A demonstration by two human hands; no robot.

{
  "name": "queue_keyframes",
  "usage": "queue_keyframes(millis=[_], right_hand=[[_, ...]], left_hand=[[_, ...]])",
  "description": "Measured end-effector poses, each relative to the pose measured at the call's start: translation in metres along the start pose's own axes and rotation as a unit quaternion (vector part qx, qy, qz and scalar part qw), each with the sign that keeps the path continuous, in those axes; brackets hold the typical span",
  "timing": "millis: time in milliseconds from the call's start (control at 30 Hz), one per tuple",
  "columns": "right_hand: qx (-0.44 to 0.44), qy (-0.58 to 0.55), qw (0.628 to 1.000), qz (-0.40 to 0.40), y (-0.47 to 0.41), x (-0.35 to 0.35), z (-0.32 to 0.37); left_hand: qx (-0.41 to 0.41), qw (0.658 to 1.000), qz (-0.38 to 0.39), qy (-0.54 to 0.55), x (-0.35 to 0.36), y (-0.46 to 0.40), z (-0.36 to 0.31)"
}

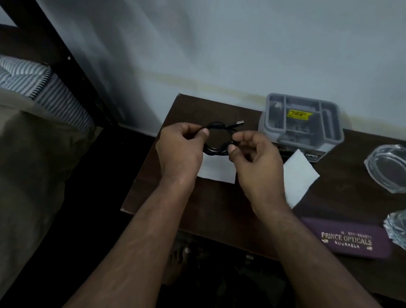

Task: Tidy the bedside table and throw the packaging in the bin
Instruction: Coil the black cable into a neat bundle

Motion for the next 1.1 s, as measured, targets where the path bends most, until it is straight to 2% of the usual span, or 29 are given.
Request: queue_keyframes(millis=[167,333,533,600,767,933,1100], right_hand=[[-0.035,0.051,0.998,0.008,-0.019,0.016,-0.002],[-0.061,0.111,0.992,0.008,-0.030,0.029,0.001],[-0.033,0.260,0.960,0.094,-0.036,0.035,-0.008],[-0.032,0.275,0.955,0.105,-0.036,0.035,-0.007],[-0.079,0.257,0.959,0.086,-0.033,0.028,0.004],[-0.153,0.259,0.950,0.083,-0.014,0.004,0.019],[-0.150,0.291,0.941,0.088,0.016,-0.028,0.013]], left_hand=[[0.028,0.998,0.009,-0.056,0.012,-0.019,0.000],[0.003,0.995,0.054,-0.080,0.026,-0.034,0.003],[-0.031,0.979,0.105,-0.169,0.032,-0.037,0.007],[-0.032,0.975,0.098,-0.198,0.030,-0.038,0.007],[-0.015,0.980,0.064,-0.189,0.026,-0.032,-0.001],[0.058,0.981,0.034,-0.181,0.018,-0.012,-0.019],[0.084,0.985,0.019,-0.149,0.008,0.023,-0.023]])
Point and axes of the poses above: each hand's wrist, its own y-axis away from the middle knuckle, its own x-axis out of the palm, z = x × y, the point moved 4 cm from there along -y, towards the middle knuckle
